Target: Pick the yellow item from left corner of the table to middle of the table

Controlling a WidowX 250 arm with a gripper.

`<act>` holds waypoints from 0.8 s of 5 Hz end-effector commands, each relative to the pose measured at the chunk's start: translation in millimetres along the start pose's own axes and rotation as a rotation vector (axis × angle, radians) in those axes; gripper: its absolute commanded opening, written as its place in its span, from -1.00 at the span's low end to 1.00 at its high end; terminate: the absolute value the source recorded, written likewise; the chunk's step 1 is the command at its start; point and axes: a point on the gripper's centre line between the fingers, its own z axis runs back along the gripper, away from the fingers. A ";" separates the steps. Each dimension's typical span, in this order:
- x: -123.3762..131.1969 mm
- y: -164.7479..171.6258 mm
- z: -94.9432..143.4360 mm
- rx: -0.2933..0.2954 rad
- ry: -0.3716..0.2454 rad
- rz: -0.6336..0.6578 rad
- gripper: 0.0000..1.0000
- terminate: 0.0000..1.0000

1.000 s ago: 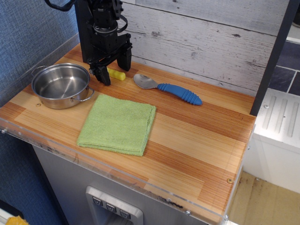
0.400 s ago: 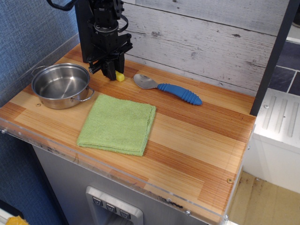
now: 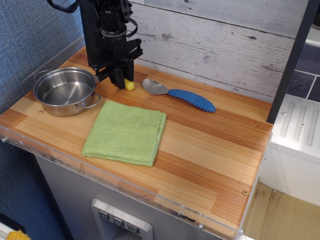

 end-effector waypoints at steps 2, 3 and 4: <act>-52.4 3.8 79.0 -0.155 -0.065 -0.048 -1.00 -1.00; -88.0 15.2 85.5 -0.169 -0.062 -0.086 -1.00 -1.00; -126.3 28.2 86.5 -0.171 -0.054 -0.119 -1.00 -1.00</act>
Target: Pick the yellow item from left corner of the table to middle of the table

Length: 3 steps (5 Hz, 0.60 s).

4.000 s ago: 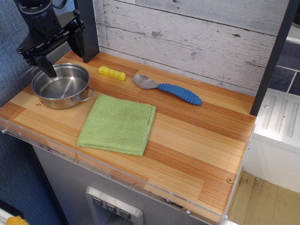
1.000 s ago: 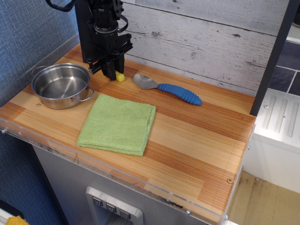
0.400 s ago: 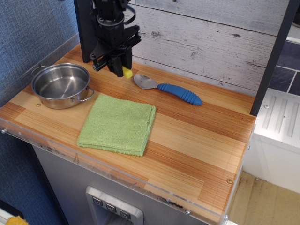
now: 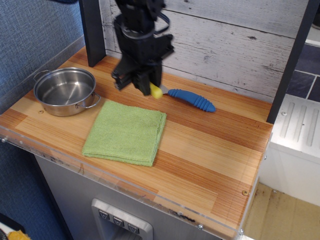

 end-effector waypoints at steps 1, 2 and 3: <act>-62.1 10.8 15.8 -0.043 -0.002 -0.077 -1.00 -1.00; -83.8 17.9 7.0 -0.022 0.018 -0.113 -1.00 -1.00; -95.4 23.5 -6.9 0.006 0.036 -0.144 -1.00 -1.00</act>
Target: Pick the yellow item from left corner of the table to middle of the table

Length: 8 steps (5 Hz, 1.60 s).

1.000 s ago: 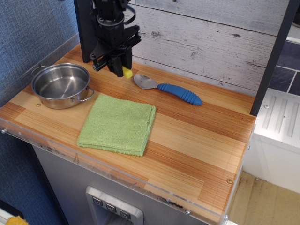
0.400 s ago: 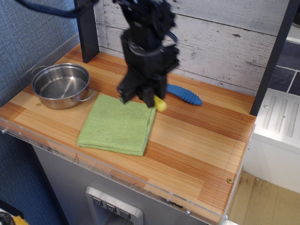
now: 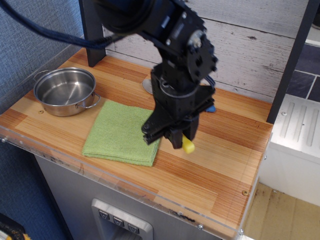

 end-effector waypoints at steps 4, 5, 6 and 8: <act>4.9 19.6 -33.4 0.049 0.052 -0.028 1.00 -1.00; 11.6 19.3 -30.8 0.044 0.047 -0.036 1.00 -1.00; 15.3 18.4 -24.8 0.030 0.042 -0.029 1.00 -1.00; 21.3 10.9 -0.4 -0.025 0.025 -0.074 1.00 -1.00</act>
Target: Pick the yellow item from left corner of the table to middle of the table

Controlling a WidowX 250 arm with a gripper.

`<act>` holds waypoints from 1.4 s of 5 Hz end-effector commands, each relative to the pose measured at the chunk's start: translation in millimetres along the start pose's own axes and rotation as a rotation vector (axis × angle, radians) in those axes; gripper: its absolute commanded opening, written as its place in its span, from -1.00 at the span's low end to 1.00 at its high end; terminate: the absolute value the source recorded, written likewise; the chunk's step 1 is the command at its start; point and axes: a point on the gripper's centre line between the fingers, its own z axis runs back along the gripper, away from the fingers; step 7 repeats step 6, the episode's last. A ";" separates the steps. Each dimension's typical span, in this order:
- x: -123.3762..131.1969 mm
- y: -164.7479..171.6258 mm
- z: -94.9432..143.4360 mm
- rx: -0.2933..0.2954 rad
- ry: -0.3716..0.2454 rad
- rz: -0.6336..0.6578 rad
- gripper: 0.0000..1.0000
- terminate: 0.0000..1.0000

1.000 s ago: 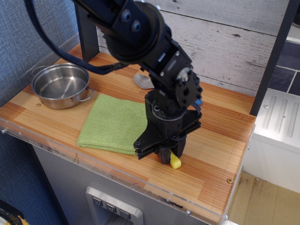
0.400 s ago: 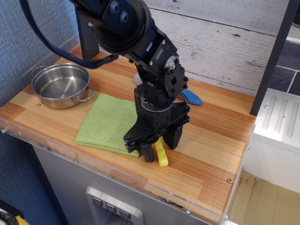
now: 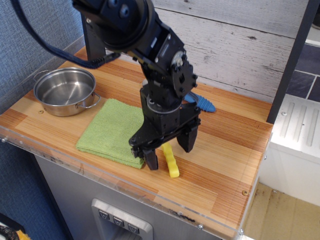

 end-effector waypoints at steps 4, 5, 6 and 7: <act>14.7 -4.2 96.1 -0.120 -0.173 -0.086 1.00 -1.00; 14.7 -4.2 96.1 -0.120 -0.173 -0.086 1.00 -1.00; 14.7 -4.2 96.1 -0.120 -0.173 -0.086 1.00 1.00; 14.7 -4.2 96.1 -0.120 -0.173 -0.086 1.00 1.00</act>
